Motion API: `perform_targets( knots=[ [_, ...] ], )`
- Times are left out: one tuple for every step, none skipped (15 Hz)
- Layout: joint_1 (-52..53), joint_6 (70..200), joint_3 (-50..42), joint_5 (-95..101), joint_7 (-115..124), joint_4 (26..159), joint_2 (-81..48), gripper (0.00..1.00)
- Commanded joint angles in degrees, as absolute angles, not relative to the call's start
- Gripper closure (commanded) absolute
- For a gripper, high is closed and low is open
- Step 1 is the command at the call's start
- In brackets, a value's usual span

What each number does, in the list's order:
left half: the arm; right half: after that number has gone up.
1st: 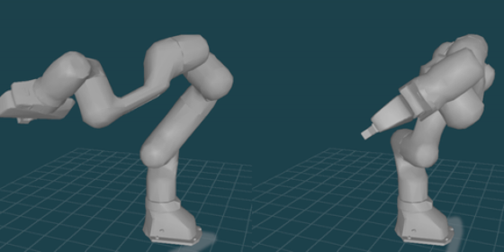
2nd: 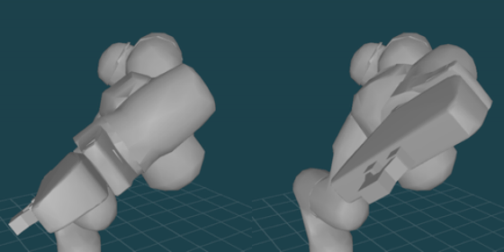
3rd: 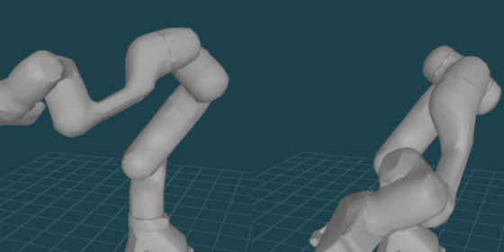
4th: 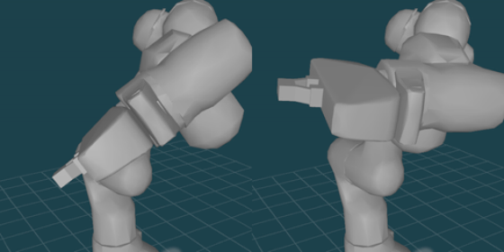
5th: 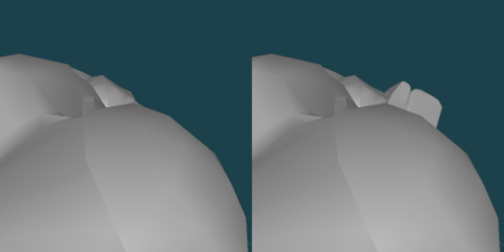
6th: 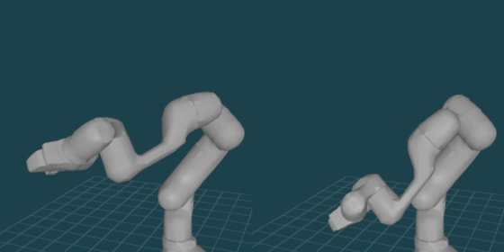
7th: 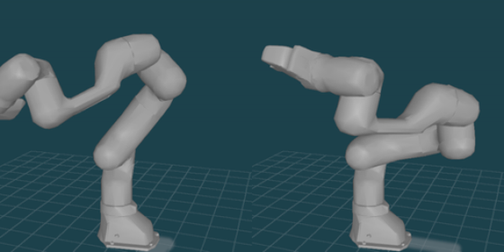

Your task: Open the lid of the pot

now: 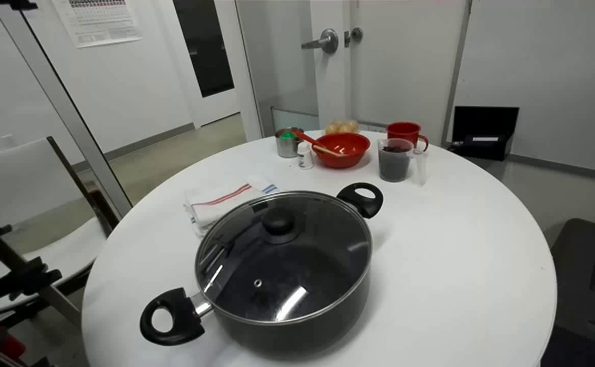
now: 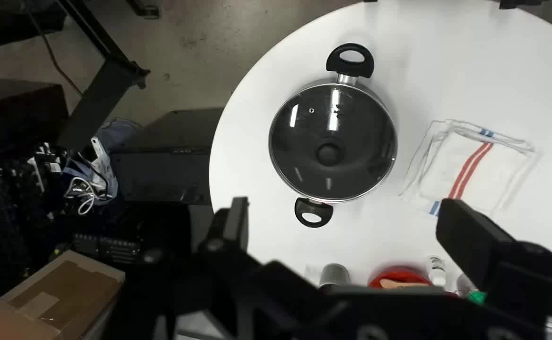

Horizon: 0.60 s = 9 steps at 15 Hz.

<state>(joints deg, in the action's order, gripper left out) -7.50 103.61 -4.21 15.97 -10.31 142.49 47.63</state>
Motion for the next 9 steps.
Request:
perform_targets(
  knots=[
    [-6.3, 103.2, -5.0, 16.6, -9.7, 142.2, 47.6, 0.0],
    [-6.3, 103.2, -5.0, 16.6, -9.7, 142.2, 47.6, 0.0],
    [-6.3, 103.2, -5.0, 16.6, -9.7, 142.2, 47.6, 0.0],
    [-6.3, 103.2, -5.0, 16.6, -9.7, 142.2, 47.6, 0.0],
    [-6.3, 103.2, -5.0, 16.6, -9.7, 142.2, 47.6, 0.0],
    [-6.3, 103.2, -5.0, 16.6, -9.7, 142.2, 47.6, 0.0],
    [-5.8, 103.3, -5.3, 16.5, -10.5, 141.8, 46.3, 0.0],
    [-5.4, 103.4, -5.5, 16.4, -11.1, 141.5, 45.1, 0.0],
    [-4.7, 103.9, -6.1, 15.8, -11.8, 141.0, 42.9, 0.0]
  ],
)
